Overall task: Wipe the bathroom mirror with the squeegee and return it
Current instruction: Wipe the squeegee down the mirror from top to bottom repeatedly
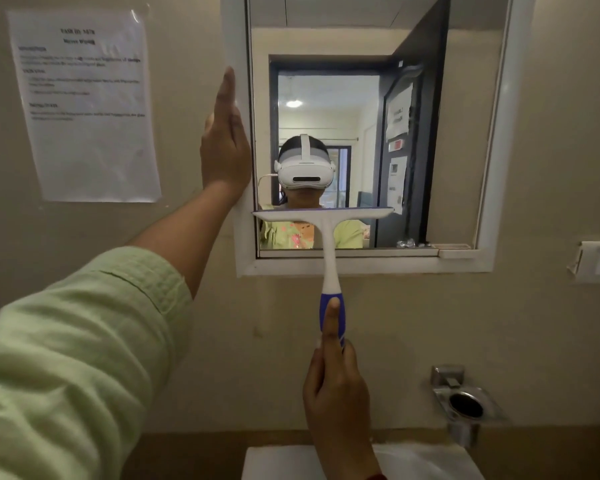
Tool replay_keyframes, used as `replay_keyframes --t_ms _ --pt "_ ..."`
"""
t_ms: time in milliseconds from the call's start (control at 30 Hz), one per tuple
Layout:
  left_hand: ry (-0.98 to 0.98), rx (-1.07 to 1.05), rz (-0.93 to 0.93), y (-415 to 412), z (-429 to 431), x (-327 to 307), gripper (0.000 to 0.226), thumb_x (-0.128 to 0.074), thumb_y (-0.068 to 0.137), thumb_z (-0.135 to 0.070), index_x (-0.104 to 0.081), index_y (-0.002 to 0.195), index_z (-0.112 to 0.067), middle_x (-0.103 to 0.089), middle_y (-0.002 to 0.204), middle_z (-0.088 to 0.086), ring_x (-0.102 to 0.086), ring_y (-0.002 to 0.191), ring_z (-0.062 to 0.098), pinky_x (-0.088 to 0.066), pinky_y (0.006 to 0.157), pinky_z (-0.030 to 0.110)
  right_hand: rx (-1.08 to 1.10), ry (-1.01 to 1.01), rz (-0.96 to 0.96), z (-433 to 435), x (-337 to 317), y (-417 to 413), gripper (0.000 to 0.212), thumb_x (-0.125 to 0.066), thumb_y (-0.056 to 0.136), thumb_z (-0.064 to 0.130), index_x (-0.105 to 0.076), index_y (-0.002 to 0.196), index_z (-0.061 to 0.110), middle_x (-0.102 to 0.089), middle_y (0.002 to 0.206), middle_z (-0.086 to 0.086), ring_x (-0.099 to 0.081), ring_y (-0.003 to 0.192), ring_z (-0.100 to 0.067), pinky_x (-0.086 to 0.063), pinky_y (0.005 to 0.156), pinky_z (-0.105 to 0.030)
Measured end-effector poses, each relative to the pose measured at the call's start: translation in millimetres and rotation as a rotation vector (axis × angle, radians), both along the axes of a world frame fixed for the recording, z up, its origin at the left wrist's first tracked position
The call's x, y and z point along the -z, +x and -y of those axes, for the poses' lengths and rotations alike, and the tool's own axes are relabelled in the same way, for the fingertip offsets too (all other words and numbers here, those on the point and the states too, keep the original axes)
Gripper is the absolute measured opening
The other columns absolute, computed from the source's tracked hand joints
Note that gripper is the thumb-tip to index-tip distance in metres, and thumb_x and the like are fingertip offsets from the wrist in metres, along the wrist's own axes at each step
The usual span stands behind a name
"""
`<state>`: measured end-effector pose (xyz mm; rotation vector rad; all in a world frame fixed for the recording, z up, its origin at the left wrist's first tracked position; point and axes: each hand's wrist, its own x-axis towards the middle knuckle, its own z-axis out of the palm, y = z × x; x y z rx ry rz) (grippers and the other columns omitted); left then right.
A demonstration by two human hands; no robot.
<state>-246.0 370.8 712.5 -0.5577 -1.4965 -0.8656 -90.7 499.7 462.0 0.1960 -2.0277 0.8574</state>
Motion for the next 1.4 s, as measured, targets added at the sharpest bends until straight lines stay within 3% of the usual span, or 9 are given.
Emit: replay_keyframes --t_ms 133,233,400,600,733,1033,1233,1333,1400 --pt "-0.008 -0.017 -0.033 -1.4 -0.8 -0.6 0.044 -0.024 0.100 -0.021 -0.025 0.144 -0.013 -0.035 0.147 0.006 -0.050 0.067 0.016 -0.042 0.061 0.023 -0.020 -0.008 0.015 2.9 12.0 2.0 0.082 -0.049 0.092 0.017 0.012 0.142 0.040 -0.057 0.076 -0.003 -0.031 0.041 0.001 -0.027 0.046 0.002" --pt "-0.009 -0.019 -0.039 -1.0 0.6 -1.1 0.045 -0.024 0.100 -0.019 -0.024 0.144 -0.011 -0.035 0.148 0.005 -0.061 0.090 0.022 -0.051 0.078 0.029 -0.026 -0.008 0.008 3.2 15.4 6.0 0.074 -0.043 0.094 0.021 0.011 0.141 0.041 -0.056 0.077 -0.004 -0.035 0.044 -0.002 -0.028 0.048 0.000" --pt "0.010 -0.035 -0.052 1.2 -0.4 0.0 0.045 -0.025 0.100 -0.017 -0.025 0.143 -0.007 -0.037 0.146 0.006 -0.047 0.119 0.010 -0.036 0.097 0.014 -0.022 -0.012 0.016 4.5 19.9 12.0 0.069 -0.037 0.094 0.025 0.009 0.141 0.040 -0.054 0.080 -0.004 -0.035 0.046 -0.002 -0.028 0.049 0.000" --pt "0.068 -0.087 -0.022 1.6 -0.9 0.5 0.045 -0.028 0.098 -0.019 -0.030 0.141 -0.008 -0.061 0.110 0.018 -0.058 0.092 0.027 -0.038 0.075 0.022 0.000 -0.012 0.058 7.2 30.5 19.2 0.058 -0.029 0.094 0.031 -0.002 0.146 0.027 -0.051 0.073 0.000 -0.023 0.045 0.007 -0.017 0.045 0.003" --pt "0.082 -0.134 0.017 0.8 0.3 0.8 0.045 -0.027 0.098 -0.021 -0.031 0.141 -0.010 -0.047 0.076 0.013 -0.053 0.075 0.032 -0.036 0.064 0.031 -0.006 -0.033 0.072 8.9 34.5 18.7 0.059 -0.026 0.093 0.032 -0.001 0.146 0.028 -0.052 0.074 0.000 -0.024 0.044 0.006 -0.017 0.045 0.003" --pt "0.050 -0.097 -0.004 -1.9 1.7 -0.3 0.046 -0.024 0.099 -0.023 -0.027 0.143 -0.013 -0.062 0.110 0.018 -0.057 0.083 0.036 -0.043 0.069 0.031 -0.045 -0.080 -0.037 14.3 44.3 19.9 0.060 -0.025 0.094 0.037 0.007 0.145 0.041 -0.051 0.077 0.004 -0.036 0.047 0.004 -0.033 0.044 0.001" --pt "0.015 -0.032 -0.028 9.3 -2.2 0.1 0.044 -0.025 0.100 -0.019 -0.027 0.143 -0.010 -0.038 0.145 0.005 -0.054 0.112 0.018 -0.041 0.097 0.023 -0.158 -0.252 -0.174 4.9 24.5 27.6 0.054 -0.032 0.095 0.033 -0.011 0.145 0.041 -0.039 0.068 0.015 -0.042 0.056 0.000 -0.034 0.049 -0.004" --pt "0.024 -0.029 0.010 12.1 -2.4 0.2 0.044 -0.025 0.100 -0.020 -0.026 0.144 -0.012 -0.037 0.146 0.004 -0.052 0.095 -0.002 -0.042 0.084 0.013 -0.181 -0.333 -0.283 -5.2 -7.8 24.9 0.052 -0.033 0.095 0.035 -0.014 0.143 0.045 -0.044 0.063 0.006 -0.038 0.048 -0.003 -0.035 0.044 -0.010" --pt "0.025 -0.018 0.034 15.1 -3.5 0.7 0.044 -0.025 0.101 -0.021 -0.026 0.144 -0.015 -0.037 0.147 0.002 -0.052 0.097 0.000 -0.040 0.081 0.011 -0.196 -0.371 -0.357 -14.6 -33.4 20.5 0.051 -0.034 0.095 0.035 -0.017 0.143 0.043 -0.043 0.060 0.009 -0.039 0.045 -0.003 -0.034 0.042 -0.008"
